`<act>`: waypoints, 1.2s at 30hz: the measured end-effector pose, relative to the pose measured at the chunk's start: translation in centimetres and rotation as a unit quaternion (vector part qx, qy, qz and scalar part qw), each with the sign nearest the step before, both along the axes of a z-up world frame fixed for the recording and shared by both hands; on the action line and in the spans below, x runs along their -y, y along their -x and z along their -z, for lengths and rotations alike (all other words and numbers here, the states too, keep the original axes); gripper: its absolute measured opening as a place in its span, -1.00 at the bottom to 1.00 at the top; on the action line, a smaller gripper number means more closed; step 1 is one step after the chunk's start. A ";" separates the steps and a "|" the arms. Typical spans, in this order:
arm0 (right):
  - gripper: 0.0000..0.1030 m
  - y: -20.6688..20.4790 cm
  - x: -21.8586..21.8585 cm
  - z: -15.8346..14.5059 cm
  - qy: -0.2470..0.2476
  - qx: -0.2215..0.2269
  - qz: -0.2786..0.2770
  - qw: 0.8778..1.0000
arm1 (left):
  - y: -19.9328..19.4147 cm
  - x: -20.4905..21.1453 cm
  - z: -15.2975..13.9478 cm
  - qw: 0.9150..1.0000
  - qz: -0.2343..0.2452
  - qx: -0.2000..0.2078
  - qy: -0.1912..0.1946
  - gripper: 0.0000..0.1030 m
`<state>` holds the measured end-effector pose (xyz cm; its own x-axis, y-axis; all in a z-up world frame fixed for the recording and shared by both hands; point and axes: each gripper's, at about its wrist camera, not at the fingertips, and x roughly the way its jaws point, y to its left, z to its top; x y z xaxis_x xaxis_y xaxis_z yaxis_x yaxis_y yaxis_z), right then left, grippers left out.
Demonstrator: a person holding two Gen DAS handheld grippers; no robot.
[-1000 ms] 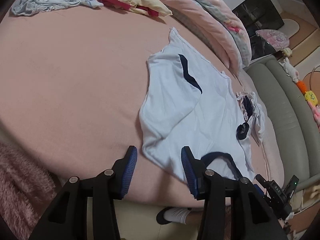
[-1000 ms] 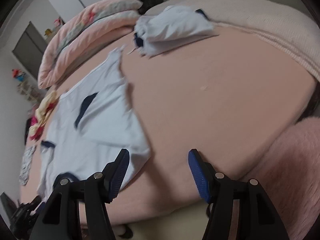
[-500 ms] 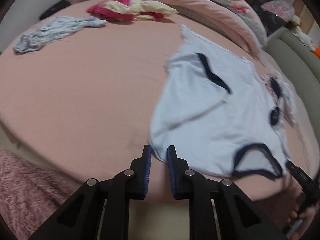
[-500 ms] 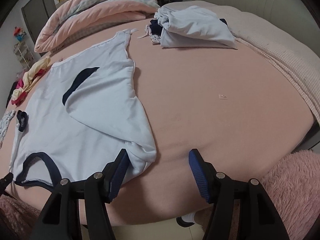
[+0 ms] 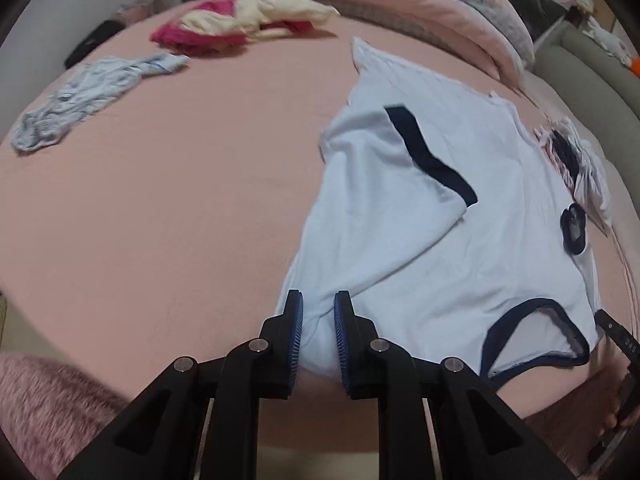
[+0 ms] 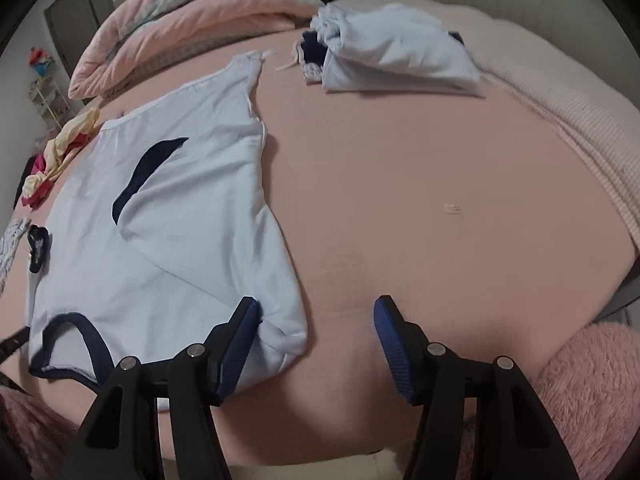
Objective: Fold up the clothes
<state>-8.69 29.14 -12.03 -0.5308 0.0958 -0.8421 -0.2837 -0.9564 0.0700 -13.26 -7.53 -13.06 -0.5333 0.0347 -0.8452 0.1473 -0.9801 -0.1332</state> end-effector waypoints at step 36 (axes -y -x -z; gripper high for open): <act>0.02 -2.6 0.1 0.2 0.112 -0.022 0.000 0.993 | -4.1 4.4 2.5 0.968 -0.107 -0.041 -0.225 -0.13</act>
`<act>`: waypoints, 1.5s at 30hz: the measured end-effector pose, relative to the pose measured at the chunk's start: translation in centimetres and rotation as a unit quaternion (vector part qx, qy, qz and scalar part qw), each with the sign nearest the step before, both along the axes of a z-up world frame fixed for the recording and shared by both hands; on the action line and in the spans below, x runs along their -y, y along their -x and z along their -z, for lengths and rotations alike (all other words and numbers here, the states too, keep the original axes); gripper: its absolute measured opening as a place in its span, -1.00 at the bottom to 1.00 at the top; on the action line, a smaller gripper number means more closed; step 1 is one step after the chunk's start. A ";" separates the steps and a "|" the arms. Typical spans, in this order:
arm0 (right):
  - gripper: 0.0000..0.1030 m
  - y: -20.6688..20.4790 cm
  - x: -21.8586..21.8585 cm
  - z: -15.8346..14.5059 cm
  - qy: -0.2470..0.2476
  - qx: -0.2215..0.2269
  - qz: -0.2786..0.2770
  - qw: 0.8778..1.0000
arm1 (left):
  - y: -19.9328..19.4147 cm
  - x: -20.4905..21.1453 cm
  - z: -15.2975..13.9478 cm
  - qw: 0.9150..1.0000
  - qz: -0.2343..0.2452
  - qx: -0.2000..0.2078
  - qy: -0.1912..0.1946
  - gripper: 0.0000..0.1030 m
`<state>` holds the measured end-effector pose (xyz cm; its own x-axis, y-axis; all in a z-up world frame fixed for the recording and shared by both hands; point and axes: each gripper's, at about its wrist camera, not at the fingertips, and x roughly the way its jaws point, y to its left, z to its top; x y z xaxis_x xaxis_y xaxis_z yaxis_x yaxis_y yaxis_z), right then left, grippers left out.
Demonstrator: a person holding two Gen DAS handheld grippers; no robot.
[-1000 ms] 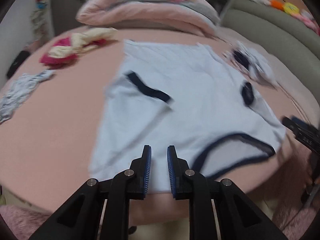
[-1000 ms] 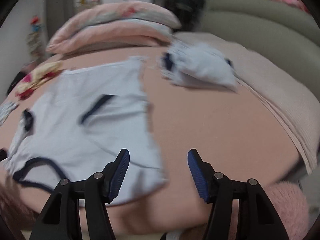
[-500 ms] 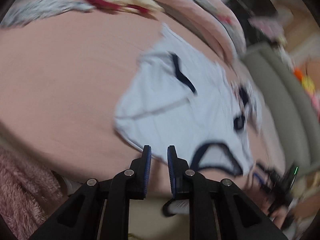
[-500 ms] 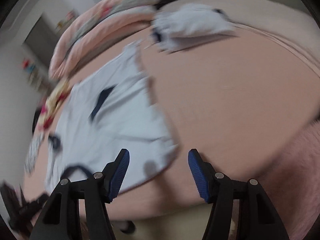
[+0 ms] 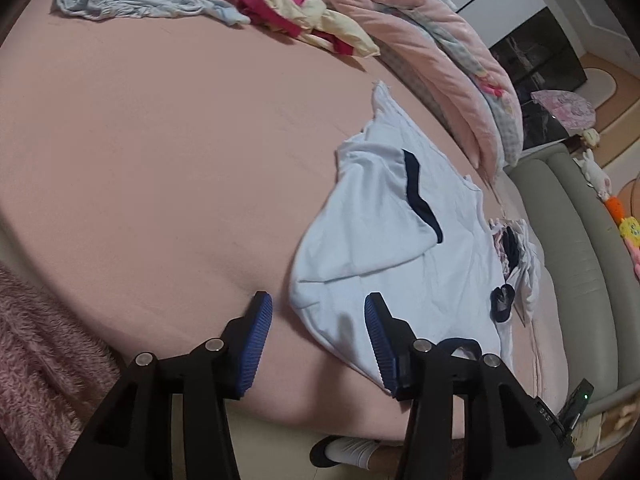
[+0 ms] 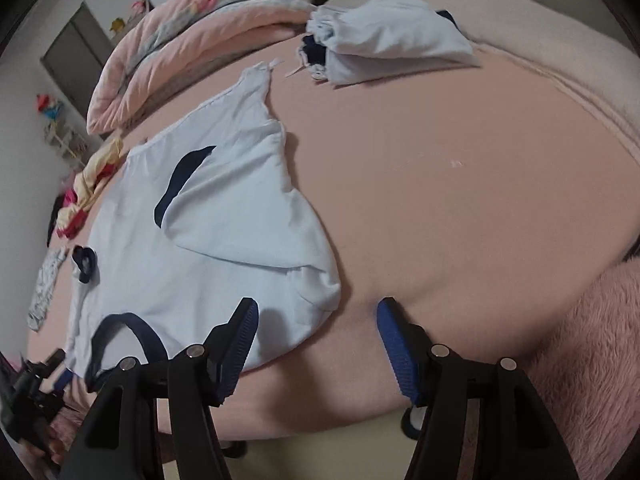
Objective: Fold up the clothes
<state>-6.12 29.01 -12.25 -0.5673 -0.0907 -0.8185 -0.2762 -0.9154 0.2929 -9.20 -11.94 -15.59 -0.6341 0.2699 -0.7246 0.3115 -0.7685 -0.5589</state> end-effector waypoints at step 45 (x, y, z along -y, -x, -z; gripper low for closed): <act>-0.60 16.8 1.9 -9.4 -0.042 -0.048 -0.172 0.983 | 23.7 -5.6 -7.4 0.956 0.223 -0.044 0.188 -0.20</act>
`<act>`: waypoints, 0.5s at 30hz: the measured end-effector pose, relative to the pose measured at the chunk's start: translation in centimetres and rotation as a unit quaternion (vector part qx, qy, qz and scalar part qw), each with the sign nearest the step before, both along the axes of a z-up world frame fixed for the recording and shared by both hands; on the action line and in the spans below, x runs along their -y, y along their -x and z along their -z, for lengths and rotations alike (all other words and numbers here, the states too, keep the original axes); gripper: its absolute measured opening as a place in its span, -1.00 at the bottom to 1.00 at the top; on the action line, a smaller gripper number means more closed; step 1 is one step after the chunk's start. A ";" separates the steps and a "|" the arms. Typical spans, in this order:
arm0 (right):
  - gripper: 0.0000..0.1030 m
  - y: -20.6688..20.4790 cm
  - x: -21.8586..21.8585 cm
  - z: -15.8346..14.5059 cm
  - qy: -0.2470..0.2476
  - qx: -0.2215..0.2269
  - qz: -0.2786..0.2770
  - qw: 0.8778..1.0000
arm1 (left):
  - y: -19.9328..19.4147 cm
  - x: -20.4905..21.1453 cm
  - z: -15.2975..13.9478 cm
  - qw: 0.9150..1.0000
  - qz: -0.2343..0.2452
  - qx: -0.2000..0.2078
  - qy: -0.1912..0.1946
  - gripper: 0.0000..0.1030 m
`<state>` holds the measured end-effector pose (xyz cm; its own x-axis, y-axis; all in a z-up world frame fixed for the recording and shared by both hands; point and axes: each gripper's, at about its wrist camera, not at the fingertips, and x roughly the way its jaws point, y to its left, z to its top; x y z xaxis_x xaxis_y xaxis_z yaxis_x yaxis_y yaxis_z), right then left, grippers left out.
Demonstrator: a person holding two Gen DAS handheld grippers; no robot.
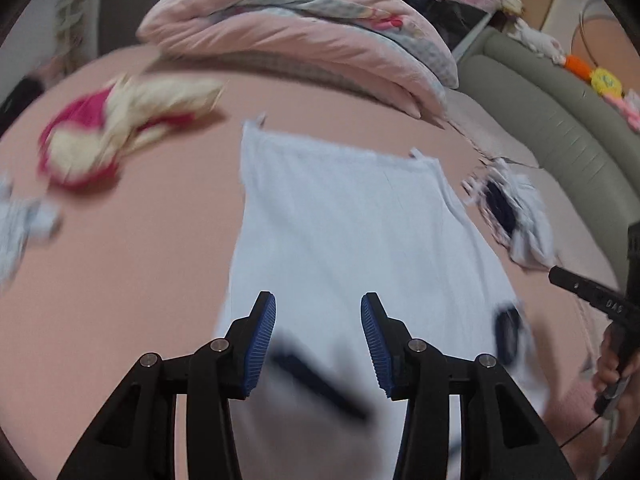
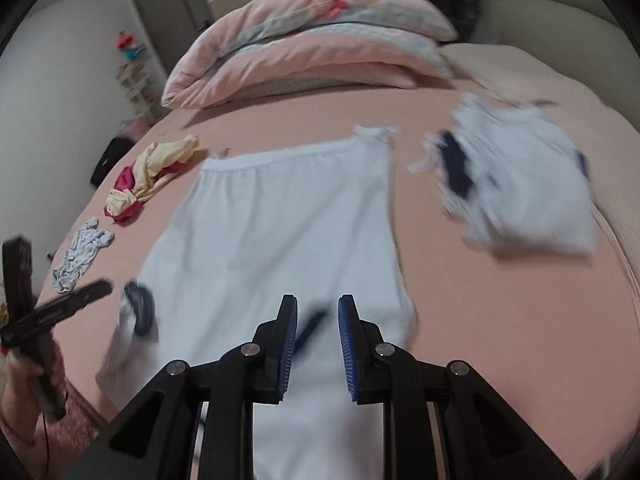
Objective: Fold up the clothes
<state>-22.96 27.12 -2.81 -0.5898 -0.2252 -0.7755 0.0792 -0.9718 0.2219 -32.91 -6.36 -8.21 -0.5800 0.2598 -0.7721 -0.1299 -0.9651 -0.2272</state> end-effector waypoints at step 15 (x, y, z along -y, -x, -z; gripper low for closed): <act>-0.36 27.0 -0.6 6.3 -0.154 0.103 0.025 0.982 | 22.1 -0.2 5.4 0.995 -0.027 0.074 0.066 -0.21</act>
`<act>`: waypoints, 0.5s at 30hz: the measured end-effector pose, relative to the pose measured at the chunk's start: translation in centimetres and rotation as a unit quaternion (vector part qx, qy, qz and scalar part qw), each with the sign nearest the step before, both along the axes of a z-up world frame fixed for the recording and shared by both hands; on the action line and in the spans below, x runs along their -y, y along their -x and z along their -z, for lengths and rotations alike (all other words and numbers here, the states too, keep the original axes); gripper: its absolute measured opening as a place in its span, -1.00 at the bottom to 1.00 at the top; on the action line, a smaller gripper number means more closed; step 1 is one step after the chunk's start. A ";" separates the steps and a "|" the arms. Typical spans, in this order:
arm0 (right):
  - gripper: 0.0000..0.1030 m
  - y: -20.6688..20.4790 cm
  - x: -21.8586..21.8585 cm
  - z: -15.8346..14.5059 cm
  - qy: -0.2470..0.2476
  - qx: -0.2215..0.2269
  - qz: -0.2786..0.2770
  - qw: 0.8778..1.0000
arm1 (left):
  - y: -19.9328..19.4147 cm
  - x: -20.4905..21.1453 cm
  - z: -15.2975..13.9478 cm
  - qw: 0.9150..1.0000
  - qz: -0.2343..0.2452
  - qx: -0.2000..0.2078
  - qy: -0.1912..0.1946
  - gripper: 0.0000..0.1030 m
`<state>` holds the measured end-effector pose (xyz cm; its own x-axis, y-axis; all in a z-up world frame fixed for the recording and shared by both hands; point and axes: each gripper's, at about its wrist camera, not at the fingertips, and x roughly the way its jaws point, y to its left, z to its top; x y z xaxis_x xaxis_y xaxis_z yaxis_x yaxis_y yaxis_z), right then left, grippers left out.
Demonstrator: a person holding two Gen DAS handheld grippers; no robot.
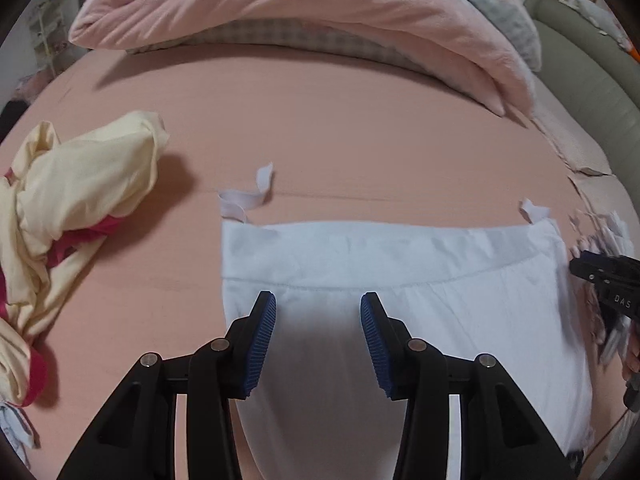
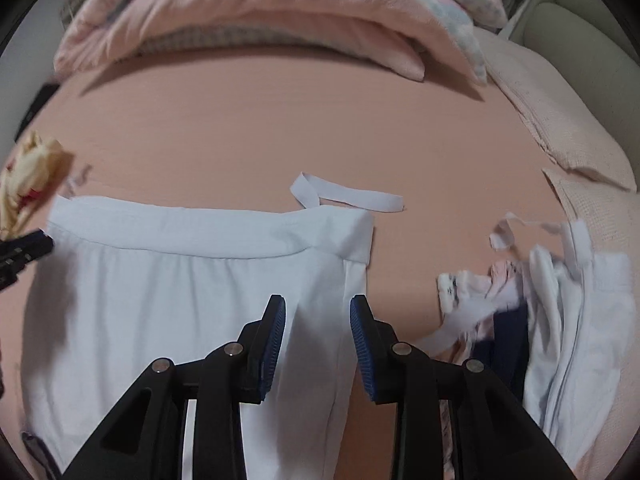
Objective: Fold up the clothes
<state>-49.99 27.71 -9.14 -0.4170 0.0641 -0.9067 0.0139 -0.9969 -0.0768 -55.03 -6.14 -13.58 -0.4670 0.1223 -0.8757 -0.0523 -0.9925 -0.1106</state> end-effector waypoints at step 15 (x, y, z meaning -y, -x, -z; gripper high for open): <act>-0.82 3.6 2.0 3.3 -0.020 0.039 -0.036 0.998 | 2.9 -2.7 2.6 0.998 0.018 0.034 0.051 -0.86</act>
<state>-53.57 25.75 -12.47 -0.3499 0.0723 -0.9340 0.0935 -0.9893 -0.1116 -57.93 -3.46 -16.15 -0.4031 0.0464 -0.9140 -0.0846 -0.9963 -0.0133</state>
